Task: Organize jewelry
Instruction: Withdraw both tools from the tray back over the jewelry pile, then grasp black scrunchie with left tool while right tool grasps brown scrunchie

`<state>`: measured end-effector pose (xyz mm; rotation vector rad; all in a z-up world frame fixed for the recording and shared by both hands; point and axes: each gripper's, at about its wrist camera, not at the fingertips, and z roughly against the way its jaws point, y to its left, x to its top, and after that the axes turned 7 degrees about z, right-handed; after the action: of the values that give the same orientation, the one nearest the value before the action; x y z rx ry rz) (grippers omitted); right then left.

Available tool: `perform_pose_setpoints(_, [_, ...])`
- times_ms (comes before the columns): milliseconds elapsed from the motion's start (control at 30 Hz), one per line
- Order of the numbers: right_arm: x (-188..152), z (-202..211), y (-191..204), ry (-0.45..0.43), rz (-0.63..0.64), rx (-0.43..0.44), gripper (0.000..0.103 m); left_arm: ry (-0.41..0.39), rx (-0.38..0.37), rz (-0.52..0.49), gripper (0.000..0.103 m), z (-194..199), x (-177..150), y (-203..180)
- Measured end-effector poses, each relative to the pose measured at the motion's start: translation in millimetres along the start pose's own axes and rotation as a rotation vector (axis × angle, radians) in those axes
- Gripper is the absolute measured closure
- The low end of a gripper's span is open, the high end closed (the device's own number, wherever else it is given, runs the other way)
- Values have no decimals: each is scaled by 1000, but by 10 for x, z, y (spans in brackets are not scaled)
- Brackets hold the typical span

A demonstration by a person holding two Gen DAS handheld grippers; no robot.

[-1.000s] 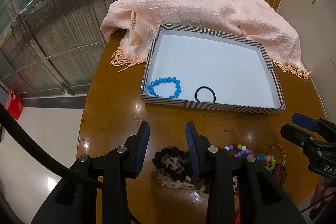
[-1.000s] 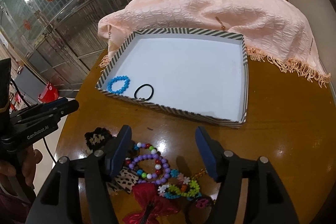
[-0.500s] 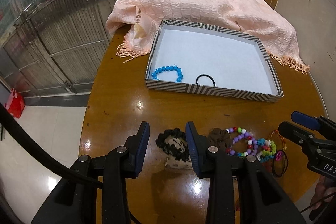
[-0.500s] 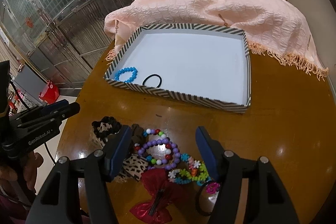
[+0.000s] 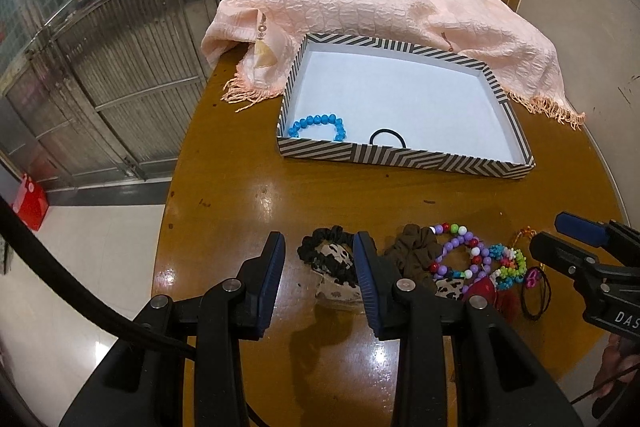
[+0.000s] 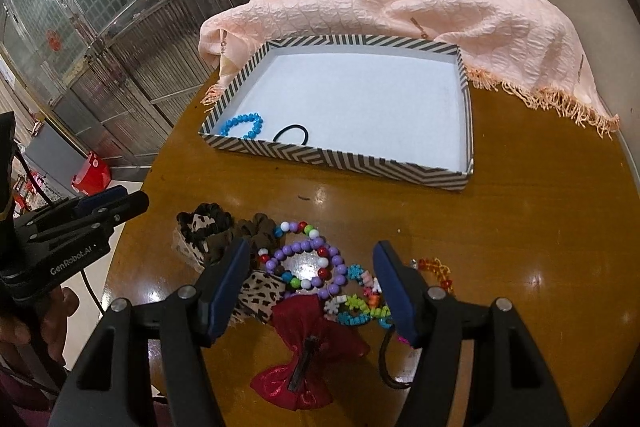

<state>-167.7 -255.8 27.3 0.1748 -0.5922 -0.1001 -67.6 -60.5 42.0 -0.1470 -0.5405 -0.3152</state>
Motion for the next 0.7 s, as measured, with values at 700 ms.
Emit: perform_pose_setpoints(700, [-42, -67, 6, 39, 8, -4, 35, 15, 14, -2, 77, -34, -69, 99])
